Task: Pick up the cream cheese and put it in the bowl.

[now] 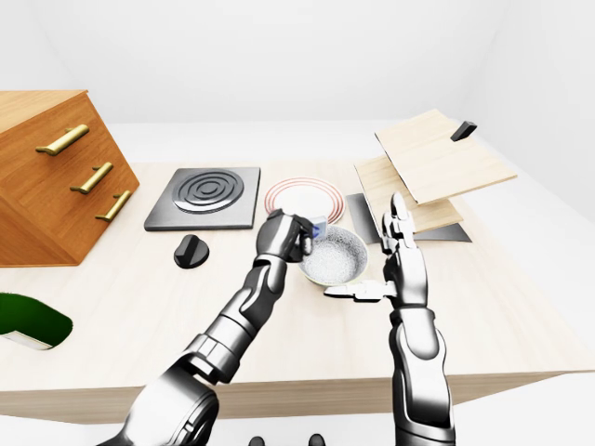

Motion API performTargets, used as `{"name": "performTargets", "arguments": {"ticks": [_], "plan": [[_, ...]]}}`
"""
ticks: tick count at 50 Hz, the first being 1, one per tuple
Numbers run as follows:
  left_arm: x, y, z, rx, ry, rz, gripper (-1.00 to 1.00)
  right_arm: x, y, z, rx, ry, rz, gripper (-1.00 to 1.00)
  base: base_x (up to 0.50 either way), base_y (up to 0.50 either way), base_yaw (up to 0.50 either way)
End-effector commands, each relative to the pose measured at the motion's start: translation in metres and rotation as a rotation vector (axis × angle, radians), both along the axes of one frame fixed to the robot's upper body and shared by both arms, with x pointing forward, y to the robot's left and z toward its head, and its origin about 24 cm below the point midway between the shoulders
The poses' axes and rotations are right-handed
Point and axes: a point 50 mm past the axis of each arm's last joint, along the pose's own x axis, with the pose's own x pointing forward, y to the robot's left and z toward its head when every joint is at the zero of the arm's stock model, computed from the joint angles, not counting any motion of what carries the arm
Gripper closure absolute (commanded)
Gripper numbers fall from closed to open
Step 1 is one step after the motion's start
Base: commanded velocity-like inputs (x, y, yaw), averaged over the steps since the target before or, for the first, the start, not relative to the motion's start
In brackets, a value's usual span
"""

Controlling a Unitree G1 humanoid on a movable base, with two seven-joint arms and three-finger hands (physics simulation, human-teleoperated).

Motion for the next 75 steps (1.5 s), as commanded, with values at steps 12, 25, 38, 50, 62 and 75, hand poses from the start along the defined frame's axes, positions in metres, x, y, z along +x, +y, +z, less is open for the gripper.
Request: {"name": "performTargets", "arguments": {"ticks": [12,25,38,50,62,75], "plan": [[-0.007,-0.044,0.011,0.023,-0.027,-0.083,1.00,0.000,-0.002,0.001,0.011,-0.007,-0.001,-1.00,0.00,0.00,0.00],[0.002,-0.049,0.022,0.007,-0.012,-0.088,1.00,0.002,-0.003,-0.001,0.015,0.002,-0.002,-1.00,0.00,0.00,0.00],[0.003,-0.050,0.016,-0.030,0.055,-0.113,1.00,0.002,-0.005,-0.002,0.020,0.006,-0.005,-1.00,0.00,0.00,0.00],[0.002,-0.051,0.012,-0.017,0.080,-0.136,1.00,0.001,-0.005,-0.003,0.023,0.011,-0.007,-1.00,0.00,0.00,0.00],[0.002,-0.052,0.014,-0.035,0.105,-0.155,1.00,0.003,-0.004,-0.005,0.025,0.021,-0.003,-1.00,0.00,0.00,0.00],[0.003,-0.052,0.014,-0.014,0.104,-0.141,1.00,0.005,-0.005,-0.007,0.029,0.031,-0.002,-1.00,0.00,0.00,0.00]]}}
